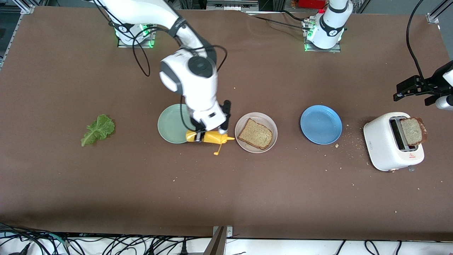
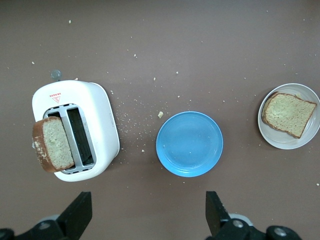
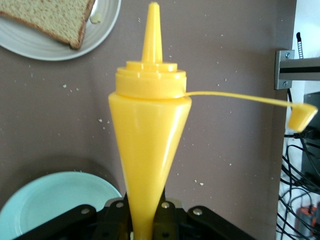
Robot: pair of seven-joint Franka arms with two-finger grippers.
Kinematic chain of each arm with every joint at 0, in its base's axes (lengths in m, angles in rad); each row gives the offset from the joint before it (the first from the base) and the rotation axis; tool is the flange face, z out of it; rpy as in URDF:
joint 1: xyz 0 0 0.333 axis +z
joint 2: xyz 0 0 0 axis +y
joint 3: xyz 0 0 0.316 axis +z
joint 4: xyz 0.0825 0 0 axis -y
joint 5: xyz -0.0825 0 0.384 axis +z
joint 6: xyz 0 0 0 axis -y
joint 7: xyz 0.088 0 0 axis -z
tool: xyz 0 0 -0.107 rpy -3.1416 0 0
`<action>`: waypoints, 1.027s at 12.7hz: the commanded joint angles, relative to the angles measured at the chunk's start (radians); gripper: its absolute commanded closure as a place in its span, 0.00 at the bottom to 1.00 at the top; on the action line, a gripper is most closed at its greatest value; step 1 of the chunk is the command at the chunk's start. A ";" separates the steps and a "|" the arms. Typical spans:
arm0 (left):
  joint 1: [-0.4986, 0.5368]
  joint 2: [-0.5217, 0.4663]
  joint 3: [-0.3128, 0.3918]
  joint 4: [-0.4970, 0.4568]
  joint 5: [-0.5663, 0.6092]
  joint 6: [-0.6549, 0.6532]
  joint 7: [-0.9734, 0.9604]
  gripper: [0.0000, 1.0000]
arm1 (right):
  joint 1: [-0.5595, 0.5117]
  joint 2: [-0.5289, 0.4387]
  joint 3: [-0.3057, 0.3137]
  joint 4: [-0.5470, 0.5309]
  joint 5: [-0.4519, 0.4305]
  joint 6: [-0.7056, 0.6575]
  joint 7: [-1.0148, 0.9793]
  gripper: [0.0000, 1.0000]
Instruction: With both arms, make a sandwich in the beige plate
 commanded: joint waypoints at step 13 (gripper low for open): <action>-0.008 0.011 -0.009 0.035 0.014 -0.008 -0.003 0.00 | 0.228 0.199 -0.020 0.037 -0.496 -0.185 0.263 1.00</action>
